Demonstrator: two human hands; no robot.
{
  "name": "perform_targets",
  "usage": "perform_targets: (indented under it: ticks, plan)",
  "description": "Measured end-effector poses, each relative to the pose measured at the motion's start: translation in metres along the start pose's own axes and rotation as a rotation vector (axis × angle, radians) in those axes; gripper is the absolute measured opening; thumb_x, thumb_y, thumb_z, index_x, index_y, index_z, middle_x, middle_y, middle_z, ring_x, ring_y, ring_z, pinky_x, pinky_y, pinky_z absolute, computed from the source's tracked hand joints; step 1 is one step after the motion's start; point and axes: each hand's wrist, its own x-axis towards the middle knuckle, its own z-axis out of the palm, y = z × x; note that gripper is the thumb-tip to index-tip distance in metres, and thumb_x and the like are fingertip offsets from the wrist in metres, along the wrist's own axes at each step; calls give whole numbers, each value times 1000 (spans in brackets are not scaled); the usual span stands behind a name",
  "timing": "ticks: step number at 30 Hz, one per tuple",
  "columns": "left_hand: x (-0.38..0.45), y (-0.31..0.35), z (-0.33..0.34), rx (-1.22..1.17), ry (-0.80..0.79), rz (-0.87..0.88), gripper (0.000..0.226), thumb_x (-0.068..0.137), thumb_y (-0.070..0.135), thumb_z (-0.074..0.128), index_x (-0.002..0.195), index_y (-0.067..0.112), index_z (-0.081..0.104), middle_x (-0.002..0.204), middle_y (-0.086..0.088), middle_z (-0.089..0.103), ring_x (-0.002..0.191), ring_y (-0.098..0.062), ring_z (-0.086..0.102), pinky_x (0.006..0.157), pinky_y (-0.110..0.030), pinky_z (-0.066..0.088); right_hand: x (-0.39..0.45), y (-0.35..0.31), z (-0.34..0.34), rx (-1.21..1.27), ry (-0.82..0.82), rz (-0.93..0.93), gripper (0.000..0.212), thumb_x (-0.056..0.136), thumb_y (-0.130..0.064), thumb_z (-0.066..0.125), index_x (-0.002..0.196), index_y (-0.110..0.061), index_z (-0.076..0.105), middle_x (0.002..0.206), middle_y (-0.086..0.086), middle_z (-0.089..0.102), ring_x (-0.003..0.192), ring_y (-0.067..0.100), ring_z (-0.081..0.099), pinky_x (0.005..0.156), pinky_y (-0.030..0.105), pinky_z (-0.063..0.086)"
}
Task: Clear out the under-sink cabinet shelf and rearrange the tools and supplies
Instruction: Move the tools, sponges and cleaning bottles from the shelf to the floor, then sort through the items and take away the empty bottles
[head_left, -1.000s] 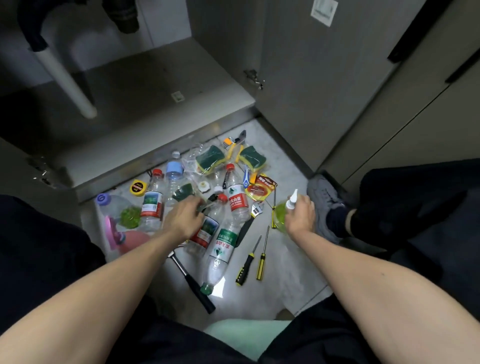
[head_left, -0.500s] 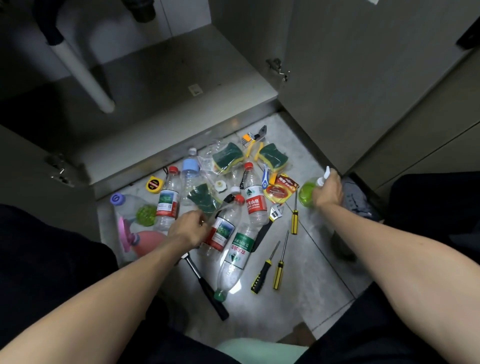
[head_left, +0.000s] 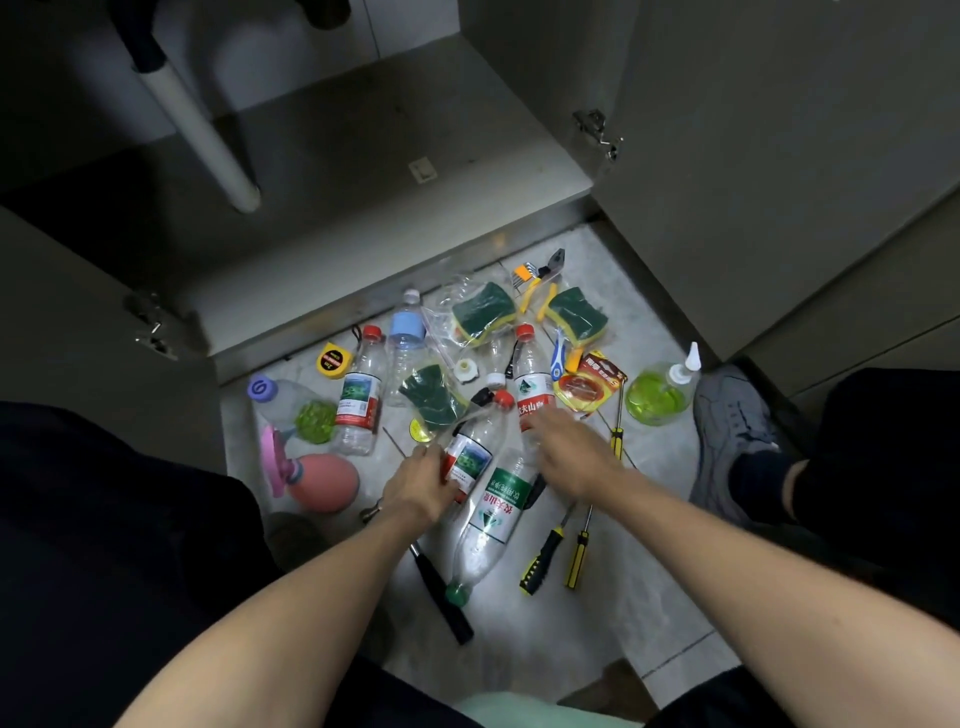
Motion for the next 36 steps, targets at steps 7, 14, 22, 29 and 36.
perform_targets:
  ticks: [7, 14, 22, 29, 36]
  plan:
    - [11, 5, 29, -6, 5, -54, 60, 81, 48, 73, 127, 22, 45, 124, -1, 52, 117, -22, 50, 91, -40, 49, -24, -23, 67, -272, -294, -263, 83, 82, -1, 59, 157, -11, 27, 166, 13, 18, 153, 30, 14, 124, 42, 15]
    - [17, -10, 34, -144, -62, -144, 55, 71, 55, 77, 111, 22, 59, 107, -1, 64, 99, -21, 63, 85, -39, 55, -3, -24, 76, -441, -233, -370, 78, 75, 2, 66, 148, -7, 39, 152, 17, 37, 144, 35, 29, 119, 47, 21]
    - [3, 1, 1, -124, -81, -236, 67, 67, 50, 75, 121, 17, 54, 121, -7, 56, 108, -29, 61, 92, -41, 52, 2, -27, 55, -593, -241, -460, 70, 73, -4, 70, 139, -8, 47, 143, 16, 45, 135, 34, 37, 119, 47, 21]
    - [-16, 29, -36, -148, -140, -109, 55, 78, 50, 71, 123, 20, 62, 121, -7, 66, 105, -27, 63, 77, -27, 46, -4, -35, -8, -697, -189, -268, 78, 77, -11, 71, 148, -13, 39, 139, 11, 48, 132, 31, 41, 117, 46, 25]
    - [-33, 54, -95, -214, -163, -69, 48, 81, 48, 71, 108, 10, 62, 105, -13, 68, 88, -30, 68, 80, -39, 60, -2, -51, -75, -783, -80, -157, 48, 89, -17, 63, 136, -19, 53, 134, 7, 54, 129, 28, 45, 114, 43, 32]
